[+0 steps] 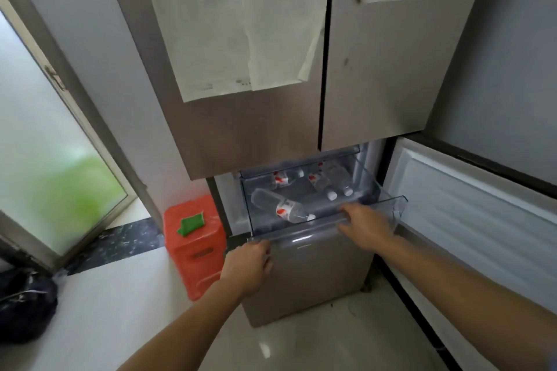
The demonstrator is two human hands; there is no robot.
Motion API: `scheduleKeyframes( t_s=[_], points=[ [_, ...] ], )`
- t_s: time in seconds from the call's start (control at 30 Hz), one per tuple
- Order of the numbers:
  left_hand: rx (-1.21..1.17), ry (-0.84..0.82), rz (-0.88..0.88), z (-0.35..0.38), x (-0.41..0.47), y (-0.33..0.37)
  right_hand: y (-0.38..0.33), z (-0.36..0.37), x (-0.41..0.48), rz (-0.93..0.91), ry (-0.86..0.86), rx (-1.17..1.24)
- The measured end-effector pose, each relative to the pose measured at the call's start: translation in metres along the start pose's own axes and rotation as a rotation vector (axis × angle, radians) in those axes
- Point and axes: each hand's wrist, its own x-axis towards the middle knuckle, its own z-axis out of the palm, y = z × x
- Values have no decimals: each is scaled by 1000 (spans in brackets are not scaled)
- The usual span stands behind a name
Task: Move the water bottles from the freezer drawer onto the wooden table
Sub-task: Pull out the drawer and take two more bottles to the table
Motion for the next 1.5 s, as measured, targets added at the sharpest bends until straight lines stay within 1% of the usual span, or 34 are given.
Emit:
scheduleKeyframes(
  t_s=[0.13,0.27,0.37,0.5,0.57,0.7,0.83,0.9,0.97,1.0,1.13,1.2,1.27,1.33,1.4,1.5],
  points=[
    [0,33,-31,4,38,-20,-8,16,65,-37,-46,-20],
    [-8,27,-35,16,74,-37,-7,41,120,5,-151,-87],
    [-7,2,-24,23,95,-44,-3,58,156,21,-306,-95],
    [-18,-16,-77,33,101,-47,4,81,197,13,-538,-105],
    [-26,-26,-99,36,99,-49,5,94,214,-2,-553,-107],
    [-39,2,-195,37,103,-49,-10,110,240,-76,-482,-67],
    [-74,80,-338,39,89,-36,-26,126,242,-91,-575,-33],
    [-86,102,-396,40,84,-32,-29,130,238,-90,-588,-18],
    [-90,121,-454,40,83,-28,-29,129,235,-51,-606,36],
    [-82,131,-479,41,82,-26,-28,129,234,-18,-624,102],
    [-12,177,-538,38,86,-14,-24,113,236,297,-775,588],
    [32,205,-514,37,91,-9,-25,98,239,379,-859,769],
    [32,278,-468,33,97,-2,-26,85,242,479,-919,920],
    [-28,341,-428,28,106,11,-26,76,240,557,-973,938],
    [-93,366,-376,23,118,24,-22,72,236,563,-1028,890],
    [-116,294,-302,21,137,39,-18,70,230,577,-1085,898]
  ],
)
